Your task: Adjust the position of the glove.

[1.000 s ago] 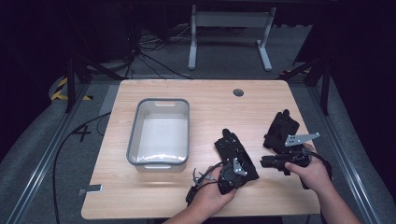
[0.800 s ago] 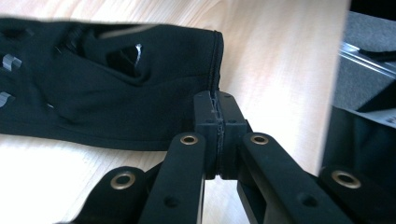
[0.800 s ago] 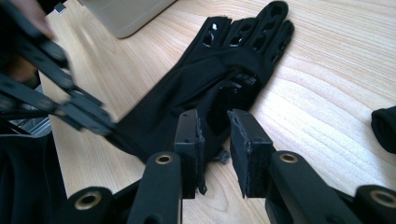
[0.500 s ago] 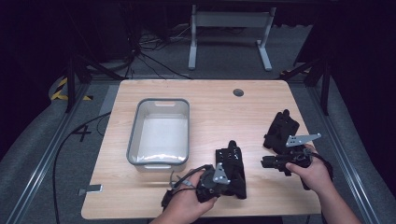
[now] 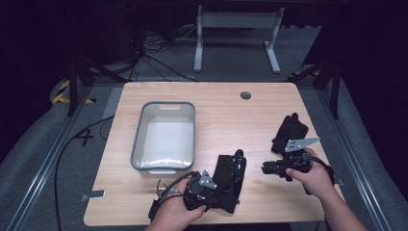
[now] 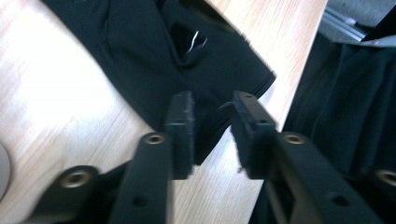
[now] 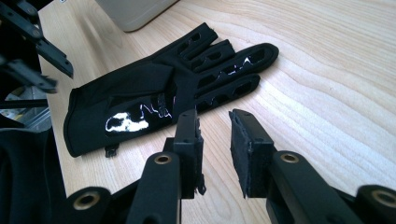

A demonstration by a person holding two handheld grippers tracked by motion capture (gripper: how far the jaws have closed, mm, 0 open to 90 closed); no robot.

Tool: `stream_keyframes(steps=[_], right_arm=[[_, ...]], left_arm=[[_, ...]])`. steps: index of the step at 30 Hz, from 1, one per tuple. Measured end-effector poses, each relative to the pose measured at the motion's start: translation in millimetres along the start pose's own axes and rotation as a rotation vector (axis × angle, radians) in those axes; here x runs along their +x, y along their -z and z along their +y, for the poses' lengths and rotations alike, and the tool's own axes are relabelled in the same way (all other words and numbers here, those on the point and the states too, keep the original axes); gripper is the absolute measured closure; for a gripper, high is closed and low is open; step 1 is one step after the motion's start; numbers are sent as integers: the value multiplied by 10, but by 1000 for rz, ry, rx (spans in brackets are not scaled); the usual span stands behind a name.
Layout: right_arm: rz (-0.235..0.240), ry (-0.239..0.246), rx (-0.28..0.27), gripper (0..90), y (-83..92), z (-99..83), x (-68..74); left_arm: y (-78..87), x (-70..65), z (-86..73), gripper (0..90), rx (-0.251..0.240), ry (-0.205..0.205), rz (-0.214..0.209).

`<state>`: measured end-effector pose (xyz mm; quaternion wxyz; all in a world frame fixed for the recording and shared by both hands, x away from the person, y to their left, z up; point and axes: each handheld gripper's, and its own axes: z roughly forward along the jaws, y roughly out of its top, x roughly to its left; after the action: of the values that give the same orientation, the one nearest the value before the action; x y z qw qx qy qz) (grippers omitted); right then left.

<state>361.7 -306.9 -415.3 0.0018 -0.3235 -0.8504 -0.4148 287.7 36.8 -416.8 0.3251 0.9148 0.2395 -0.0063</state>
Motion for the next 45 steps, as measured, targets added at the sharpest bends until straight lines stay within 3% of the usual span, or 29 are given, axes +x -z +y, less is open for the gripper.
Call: stream_keyframes(steps=[4,8,14,17,21,26,32,33,36,40,41,45], right_arm=[[-16,25,-1,737,-62,87,-5],[-38,57,15,739,-242,280,-80],[-78,99,70,733,-554,473,-187],[-102,123,106,728,-755,572,-254],[-115,134,135,720,-896,623,-297],[-153,150,195,655,-1004,618,-316],[-156,159,206,746,-1010,621,-281],[-160,168,205,814,-1005,627,-279],[-162,156,195,868,-970,635,-270],[-170,136,172,869,-901,632,-241],[-175,123,140,868,-819,635,-191],[-188,113,96,868,-647,628,-83]], left_arm=[[87,19,-5,588,-40,43,26],[178,43,-116,563,-39,95,54],[183,13,-211,575,-15,111,56],[213,23,-289,575,-19,141,62],[177,23,-347,586,9,150,53],[155,22,-371,589,9,158,49],[191,15,-373,585,-7,164,59],[198,22,-371,584,-14,167,59],[198,36,-363,583,-23,169,58],[192,49,-349,583,-21,162,55],[189,50,-342,583,-20,159,53],[186,56,-300,585,-16,143,50]])
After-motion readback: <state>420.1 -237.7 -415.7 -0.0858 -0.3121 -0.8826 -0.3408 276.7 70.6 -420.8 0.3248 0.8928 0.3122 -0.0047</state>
